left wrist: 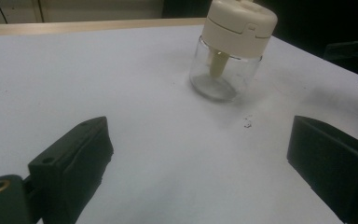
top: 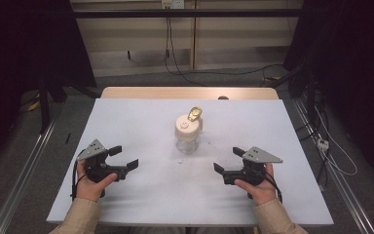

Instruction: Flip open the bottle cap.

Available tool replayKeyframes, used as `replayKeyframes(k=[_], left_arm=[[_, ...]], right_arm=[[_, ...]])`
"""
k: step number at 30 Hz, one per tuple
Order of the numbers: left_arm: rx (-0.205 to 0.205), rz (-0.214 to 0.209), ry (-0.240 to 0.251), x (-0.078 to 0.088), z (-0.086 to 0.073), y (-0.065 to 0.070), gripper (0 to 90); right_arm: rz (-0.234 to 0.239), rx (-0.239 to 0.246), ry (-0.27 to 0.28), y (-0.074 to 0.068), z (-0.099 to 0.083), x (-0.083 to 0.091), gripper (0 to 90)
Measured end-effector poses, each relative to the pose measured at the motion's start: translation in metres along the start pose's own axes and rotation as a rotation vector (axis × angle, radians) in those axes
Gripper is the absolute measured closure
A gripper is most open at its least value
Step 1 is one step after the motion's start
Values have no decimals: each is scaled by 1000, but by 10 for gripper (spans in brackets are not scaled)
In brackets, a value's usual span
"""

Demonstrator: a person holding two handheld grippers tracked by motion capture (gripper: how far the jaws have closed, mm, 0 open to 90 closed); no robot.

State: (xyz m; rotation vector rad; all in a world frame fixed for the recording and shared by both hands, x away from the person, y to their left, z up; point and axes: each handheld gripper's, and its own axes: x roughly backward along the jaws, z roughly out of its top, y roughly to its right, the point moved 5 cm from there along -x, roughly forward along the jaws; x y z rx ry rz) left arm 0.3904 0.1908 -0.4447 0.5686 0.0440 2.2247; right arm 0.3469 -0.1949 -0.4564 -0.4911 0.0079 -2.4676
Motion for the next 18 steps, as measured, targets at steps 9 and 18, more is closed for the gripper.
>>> replayKeyframes(k=[9,18], left_arm=[[-4,2,-6,0,-2,1,59],[-15,15,-12,-1,-3,1,58]], right_arm=[[-29,9,-24,8,-11,17,66],[-39,32,-28,8,-13,21,66]])
